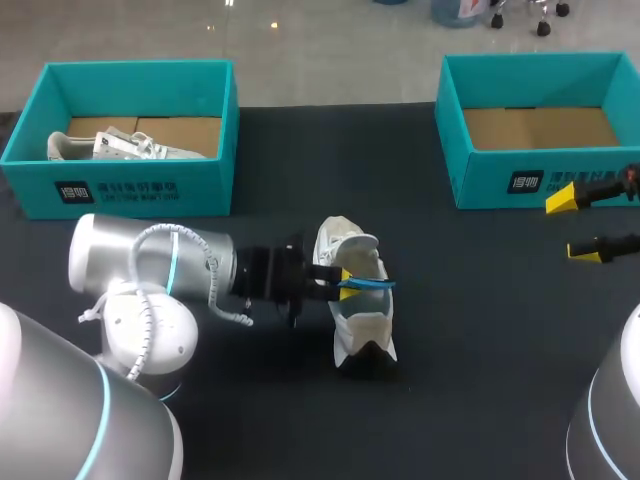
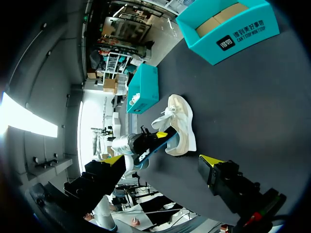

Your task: Take the shoe out of the shoebox, open the shoe tongue, remove and reinsert the insole, then place the shoe into the shoebox

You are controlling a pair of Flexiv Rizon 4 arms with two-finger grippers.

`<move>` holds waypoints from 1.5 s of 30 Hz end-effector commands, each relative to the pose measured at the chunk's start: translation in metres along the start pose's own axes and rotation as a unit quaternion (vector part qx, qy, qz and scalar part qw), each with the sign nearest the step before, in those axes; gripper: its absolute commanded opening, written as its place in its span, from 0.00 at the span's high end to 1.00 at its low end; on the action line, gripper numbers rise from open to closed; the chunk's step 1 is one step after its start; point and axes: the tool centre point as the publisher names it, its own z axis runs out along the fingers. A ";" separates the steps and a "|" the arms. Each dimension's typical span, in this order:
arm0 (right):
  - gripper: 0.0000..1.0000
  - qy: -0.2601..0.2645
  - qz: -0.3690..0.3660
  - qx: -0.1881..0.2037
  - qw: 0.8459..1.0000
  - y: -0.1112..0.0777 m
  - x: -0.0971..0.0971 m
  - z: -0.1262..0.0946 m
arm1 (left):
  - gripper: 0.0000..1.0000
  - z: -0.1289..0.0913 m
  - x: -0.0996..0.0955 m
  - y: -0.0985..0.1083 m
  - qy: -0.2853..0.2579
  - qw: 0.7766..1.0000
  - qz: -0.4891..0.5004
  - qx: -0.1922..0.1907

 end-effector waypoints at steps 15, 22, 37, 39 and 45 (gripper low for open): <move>0.00 -0.001 0.001 0.000 1.000 0.000 0.000 0.000 | 0.67 -0.010 0.000 -0.024 -0.014 1.000 0.016 0.001; 0.00 -0.001 0.001 0.000 1.000 0.000 0.000 0.000 | 0.71 -0.016 0.005 -0.033 -0.013 1.000 0.023 -0.002; 0.00 -0.001 0.001 0.000 1.000 0.000 0.000 0.000 | 1.00 -0.007 0.001 -0.017 0.001 0.999 0.033 -0.024; 0.00 -0.001 0.001 0.000 1.000 0.000 0.000 0.000 | 1.00 -0.005 -0.001 -0.013 0.000 0.999 0.032 -0.026; 0.00 -0.001 0.001 0.000 1.000 0.000 0.000 0.000 | 1.00 0.000 -0.003 0.000 -0.001 0.999 0.023 -0.035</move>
